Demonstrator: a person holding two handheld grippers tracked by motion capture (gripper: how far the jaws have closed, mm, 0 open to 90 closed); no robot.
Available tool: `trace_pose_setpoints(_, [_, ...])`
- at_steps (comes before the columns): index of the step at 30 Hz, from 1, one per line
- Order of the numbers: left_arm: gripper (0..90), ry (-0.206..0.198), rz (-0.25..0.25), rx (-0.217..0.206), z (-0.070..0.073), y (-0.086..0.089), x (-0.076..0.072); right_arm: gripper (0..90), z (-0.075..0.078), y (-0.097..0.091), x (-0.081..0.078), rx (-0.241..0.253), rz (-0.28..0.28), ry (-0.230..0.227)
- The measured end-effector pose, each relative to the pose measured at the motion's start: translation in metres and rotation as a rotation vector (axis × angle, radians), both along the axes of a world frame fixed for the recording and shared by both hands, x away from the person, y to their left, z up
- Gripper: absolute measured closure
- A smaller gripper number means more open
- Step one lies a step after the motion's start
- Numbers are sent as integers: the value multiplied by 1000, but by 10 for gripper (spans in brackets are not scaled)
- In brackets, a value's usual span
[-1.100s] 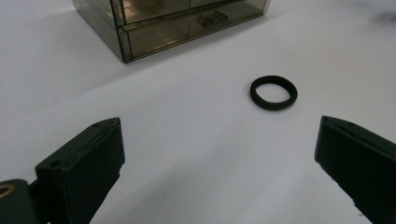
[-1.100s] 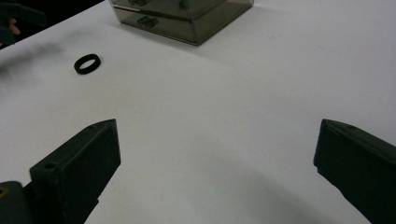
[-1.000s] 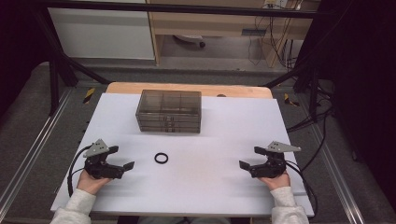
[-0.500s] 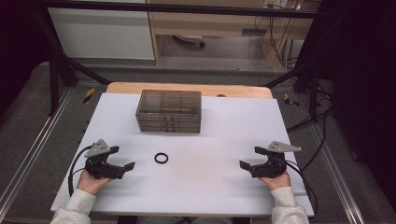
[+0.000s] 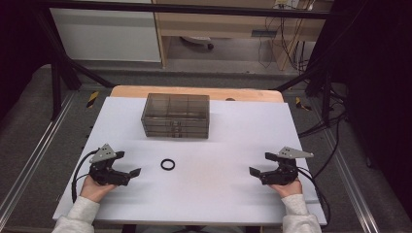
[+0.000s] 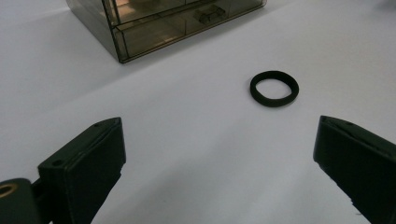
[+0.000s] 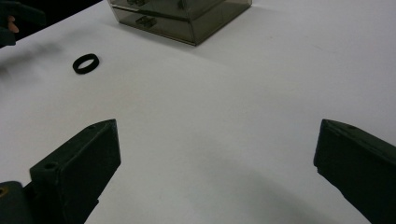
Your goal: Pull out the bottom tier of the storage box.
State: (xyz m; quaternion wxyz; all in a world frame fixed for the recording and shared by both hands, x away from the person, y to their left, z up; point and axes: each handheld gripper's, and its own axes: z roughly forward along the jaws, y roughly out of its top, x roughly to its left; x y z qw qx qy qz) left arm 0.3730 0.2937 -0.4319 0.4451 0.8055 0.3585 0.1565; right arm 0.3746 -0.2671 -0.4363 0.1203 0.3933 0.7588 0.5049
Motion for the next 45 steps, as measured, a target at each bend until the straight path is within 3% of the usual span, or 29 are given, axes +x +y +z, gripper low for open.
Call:
trace_pose_setpoints(20, [22,-21,-29,37,7,-6,2,12,-1,0,0,-9,1,7])
trace_pose_setpoints(45, [22,-72,-68,130,14,-21,4,12,-1,1,0,-16,1,12])
